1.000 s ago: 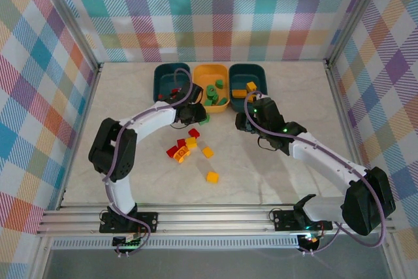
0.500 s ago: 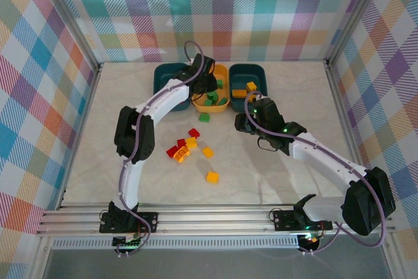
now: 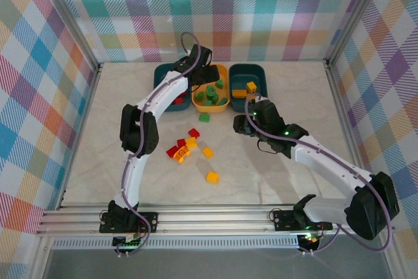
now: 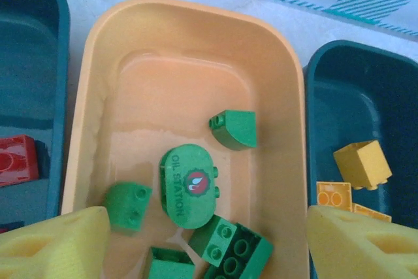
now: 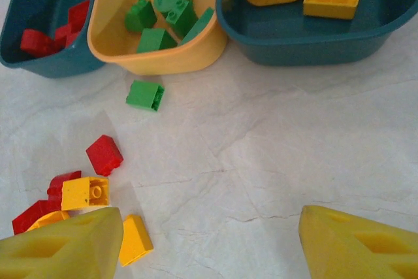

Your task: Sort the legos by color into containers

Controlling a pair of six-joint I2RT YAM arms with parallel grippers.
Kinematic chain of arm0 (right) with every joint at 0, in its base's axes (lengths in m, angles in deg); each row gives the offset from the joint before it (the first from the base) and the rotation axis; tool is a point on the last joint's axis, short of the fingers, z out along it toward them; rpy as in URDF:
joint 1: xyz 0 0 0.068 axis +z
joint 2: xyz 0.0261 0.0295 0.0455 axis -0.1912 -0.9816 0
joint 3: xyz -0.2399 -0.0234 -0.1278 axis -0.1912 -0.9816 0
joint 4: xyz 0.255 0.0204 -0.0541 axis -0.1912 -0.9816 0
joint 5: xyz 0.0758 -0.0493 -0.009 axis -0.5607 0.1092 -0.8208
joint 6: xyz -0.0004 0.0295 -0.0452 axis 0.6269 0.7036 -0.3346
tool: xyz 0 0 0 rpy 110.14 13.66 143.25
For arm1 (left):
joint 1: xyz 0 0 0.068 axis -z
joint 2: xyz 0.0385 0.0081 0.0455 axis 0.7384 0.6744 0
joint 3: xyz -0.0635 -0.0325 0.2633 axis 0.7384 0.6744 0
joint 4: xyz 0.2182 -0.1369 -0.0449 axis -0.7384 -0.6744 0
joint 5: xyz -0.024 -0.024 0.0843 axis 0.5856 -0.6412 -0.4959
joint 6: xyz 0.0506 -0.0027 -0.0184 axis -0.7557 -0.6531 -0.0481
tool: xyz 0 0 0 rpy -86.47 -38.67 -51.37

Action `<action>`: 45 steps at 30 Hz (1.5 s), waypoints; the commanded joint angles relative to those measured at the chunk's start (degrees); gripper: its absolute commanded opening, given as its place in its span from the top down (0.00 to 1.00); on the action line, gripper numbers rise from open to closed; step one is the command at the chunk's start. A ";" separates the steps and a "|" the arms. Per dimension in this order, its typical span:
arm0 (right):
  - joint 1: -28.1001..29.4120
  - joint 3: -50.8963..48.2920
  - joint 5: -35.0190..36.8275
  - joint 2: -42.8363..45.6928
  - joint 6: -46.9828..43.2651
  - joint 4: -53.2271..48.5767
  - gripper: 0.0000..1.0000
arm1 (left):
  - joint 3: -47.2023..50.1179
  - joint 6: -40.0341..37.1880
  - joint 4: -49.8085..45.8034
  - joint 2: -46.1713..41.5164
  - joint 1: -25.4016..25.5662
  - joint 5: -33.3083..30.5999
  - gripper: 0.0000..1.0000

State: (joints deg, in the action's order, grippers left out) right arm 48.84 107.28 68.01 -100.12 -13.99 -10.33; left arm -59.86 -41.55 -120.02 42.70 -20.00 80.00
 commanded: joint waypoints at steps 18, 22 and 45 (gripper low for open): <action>9.69 37.61 15.46 -52.71 11.62 0.98 0.22 | 78.16 18.98 15.92 -58.20 -2.52 -9.93 0.00; 9.86 41.72 16.57 -57.20 12.29 -0.86 0.25 | 78.73 16.56 13.44 -60.63 -3.24 -9.46 0.00; 13.81 28.12 18.75 -45.44 8.59 6.68 0.71 | 78.08 15.42 15.20 -56.72 -4.74 -5.07 0.00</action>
State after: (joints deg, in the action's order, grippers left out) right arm 61.13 139.63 87.35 -152.53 -3.48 -6.81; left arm 18.93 -24.85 -104.92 -14.83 -24.11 74.12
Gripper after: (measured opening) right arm 0.379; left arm 0.999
